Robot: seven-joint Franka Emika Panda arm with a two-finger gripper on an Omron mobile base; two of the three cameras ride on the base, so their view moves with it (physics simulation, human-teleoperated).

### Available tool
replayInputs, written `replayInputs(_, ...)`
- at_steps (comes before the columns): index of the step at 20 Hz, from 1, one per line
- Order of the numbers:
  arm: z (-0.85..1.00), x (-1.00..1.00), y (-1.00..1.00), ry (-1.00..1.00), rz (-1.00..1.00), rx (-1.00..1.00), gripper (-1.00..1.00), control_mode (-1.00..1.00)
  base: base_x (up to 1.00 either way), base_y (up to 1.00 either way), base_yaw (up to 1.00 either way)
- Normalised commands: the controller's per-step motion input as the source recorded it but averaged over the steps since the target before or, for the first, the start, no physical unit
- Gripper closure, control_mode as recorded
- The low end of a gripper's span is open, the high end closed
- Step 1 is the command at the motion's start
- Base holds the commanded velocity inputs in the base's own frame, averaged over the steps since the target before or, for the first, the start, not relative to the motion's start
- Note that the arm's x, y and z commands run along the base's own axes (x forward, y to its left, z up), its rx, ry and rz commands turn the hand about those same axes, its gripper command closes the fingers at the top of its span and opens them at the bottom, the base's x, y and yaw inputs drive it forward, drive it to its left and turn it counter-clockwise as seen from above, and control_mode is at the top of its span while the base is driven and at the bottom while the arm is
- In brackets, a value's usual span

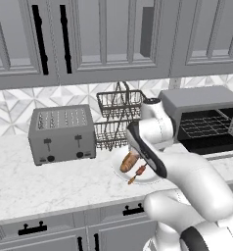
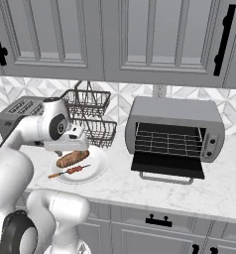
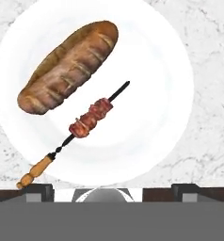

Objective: Pick up the kebab skewer and baguette bread, and place them inside the toaster oven. Close the toaster oven door and start by setting the timer.

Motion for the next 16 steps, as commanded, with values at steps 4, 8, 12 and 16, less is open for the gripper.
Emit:
replayInputs(4, -0.26, 0.08, 0.63, -0.07, -0.31, 0.17, -1.0, -1.0, 0.0, 0.0, 0.0)
replayInputs(8, -0.12, 0.0, 0.5, -0.11, -0.33, 0.11, -1.0, -1.0, 0.0, 0.0, 0.0)
replayInputs(12, -0.31, 0.0, 0.14, 0.0, -0.32, 0.1, -1.0, -1.0, 0.0, 0.0, 0.0)
replayInputs(16, -0.28, 0.06, 0.03, 0.01, -0.25, 0.13, -1.0, -1.0, 0.0, 0.0, 0.0)
